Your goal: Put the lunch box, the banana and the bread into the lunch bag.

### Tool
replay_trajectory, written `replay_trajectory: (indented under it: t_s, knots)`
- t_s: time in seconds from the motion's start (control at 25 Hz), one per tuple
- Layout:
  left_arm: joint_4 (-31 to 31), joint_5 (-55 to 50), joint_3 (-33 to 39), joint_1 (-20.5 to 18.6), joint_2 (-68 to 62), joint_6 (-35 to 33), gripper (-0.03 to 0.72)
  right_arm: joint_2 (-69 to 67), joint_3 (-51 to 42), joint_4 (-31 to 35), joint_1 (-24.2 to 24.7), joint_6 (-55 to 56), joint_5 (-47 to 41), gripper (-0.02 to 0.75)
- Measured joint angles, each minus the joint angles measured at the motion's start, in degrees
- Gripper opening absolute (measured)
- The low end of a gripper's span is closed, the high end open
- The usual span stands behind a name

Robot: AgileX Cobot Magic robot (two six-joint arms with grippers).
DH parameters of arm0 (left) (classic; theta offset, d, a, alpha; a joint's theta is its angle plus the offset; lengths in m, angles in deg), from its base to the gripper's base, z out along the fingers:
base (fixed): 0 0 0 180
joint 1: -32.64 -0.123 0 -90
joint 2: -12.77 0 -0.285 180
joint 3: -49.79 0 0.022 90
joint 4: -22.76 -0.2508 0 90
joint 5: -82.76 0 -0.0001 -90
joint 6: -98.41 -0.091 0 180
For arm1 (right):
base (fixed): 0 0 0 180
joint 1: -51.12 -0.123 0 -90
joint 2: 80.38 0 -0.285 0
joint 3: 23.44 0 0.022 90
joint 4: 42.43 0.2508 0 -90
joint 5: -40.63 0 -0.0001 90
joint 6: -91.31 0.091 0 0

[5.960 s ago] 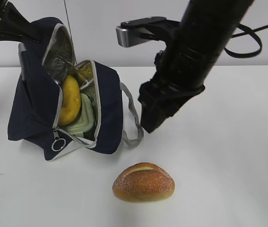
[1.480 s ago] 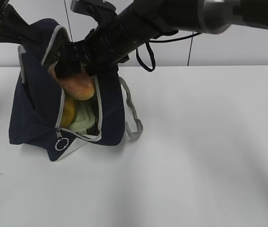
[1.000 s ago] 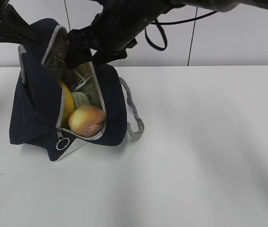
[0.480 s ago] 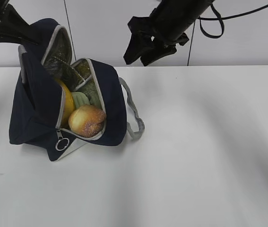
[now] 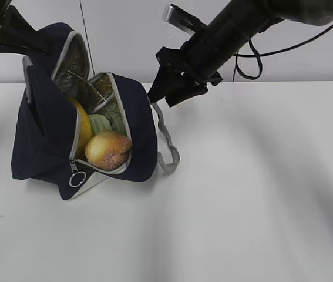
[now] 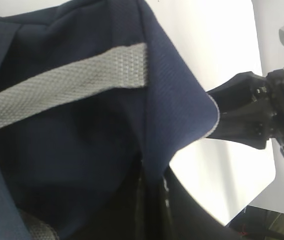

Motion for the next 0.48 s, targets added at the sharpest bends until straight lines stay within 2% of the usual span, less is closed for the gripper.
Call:
replay_trajectory:
  t_s: [0.2,0.48]
  knots:
    - [0.0,0.0,0.0,0.0,0.0,0.0,-0.017,0.01,-4.79,1.06,0.1,-3.2,0.0,0.408]
    - [0.0,0.0,0.0,0.0,0.0,0.0,-0.017,0.01,-7.52,6.41,0.1,-9.03,0.22,0.407]
